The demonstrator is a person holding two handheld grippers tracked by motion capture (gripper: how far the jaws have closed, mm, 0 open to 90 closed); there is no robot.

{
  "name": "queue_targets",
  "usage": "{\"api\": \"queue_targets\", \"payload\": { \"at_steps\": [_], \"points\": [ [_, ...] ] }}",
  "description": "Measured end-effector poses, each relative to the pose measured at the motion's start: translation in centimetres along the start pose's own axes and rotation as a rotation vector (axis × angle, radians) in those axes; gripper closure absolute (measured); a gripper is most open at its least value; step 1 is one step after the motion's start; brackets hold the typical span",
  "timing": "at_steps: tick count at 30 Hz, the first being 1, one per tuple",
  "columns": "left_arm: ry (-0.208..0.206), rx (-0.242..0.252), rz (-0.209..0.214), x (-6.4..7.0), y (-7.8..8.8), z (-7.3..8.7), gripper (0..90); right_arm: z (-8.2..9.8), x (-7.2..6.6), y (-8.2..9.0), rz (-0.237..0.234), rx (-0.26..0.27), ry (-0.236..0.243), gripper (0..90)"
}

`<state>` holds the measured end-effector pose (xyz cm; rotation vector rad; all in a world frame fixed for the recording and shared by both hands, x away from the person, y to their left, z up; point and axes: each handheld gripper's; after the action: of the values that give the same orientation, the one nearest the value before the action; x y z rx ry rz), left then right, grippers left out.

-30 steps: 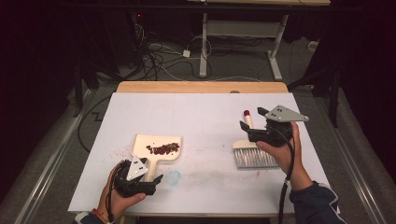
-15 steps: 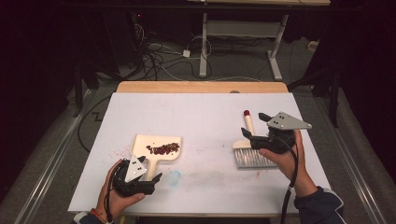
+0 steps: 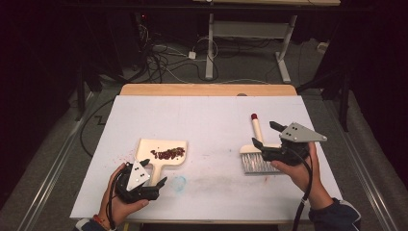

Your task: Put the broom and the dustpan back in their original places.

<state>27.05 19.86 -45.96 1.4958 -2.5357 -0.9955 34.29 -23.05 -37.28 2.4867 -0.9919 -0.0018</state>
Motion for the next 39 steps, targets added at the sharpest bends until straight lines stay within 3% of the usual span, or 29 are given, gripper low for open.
{"api": "queue_targets", "payload": {
  "at_steps": [8, 39],
  "points": [
    [-0.018, -0.004, -0.004, 0.1, 0.0, 0.0, 19.5, 0.5, -0.7, 0.4, 0.007, 0.004, 0.040, 22.6],
    [-0.022, -0.011, 0.001, 0.3, 0.0, 0.0, 19.5, 4.4, -1.7, 2.7, 0.011, -0.009, 0.066, 22.0]
  ]
}}
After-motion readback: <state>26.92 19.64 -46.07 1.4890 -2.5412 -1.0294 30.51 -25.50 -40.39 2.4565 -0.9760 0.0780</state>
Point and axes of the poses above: each handheld gripper's, and its own axes: y roughly backward along the jaws, z roughly out of its underside, x roughly to its right, and after that the axes turned 9 degrees about -z, right-handed
